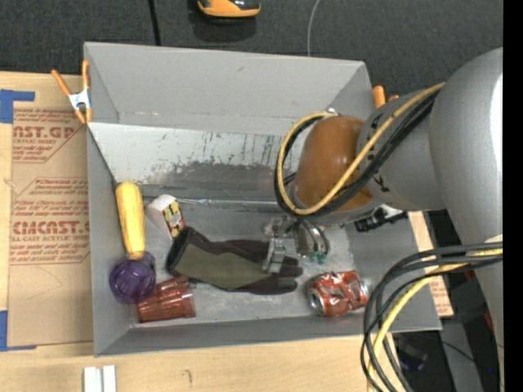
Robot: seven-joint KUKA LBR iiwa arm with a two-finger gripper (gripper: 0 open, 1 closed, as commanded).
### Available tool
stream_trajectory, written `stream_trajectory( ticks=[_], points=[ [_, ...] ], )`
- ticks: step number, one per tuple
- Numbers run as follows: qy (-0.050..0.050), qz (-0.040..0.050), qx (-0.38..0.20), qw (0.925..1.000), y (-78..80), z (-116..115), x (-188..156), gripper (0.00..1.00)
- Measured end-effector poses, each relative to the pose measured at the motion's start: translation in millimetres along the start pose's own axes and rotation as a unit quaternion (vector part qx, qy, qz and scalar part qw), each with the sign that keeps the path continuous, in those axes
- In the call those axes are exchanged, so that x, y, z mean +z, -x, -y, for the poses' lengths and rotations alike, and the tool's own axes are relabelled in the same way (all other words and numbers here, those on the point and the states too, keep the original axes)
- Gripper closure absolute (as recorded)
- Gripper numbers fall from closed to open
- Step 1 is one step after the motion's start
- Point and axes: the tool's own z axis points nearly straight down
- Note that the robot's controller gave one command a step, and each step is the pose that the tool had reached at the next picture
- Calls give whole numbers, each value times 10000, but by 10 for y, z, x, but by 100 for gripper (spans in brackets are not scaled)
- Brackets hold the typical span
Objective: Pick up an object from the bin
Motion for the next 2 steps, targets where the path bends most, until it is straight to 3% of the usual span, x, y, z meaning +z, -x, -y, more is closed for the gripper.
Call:
stream_trajectory(
  ticks=[1,2],
  points=[
    [0,0,0,10000,0,0,0,100],
    [3,8,156,9999,24,-36,-982,100]
  ],
)
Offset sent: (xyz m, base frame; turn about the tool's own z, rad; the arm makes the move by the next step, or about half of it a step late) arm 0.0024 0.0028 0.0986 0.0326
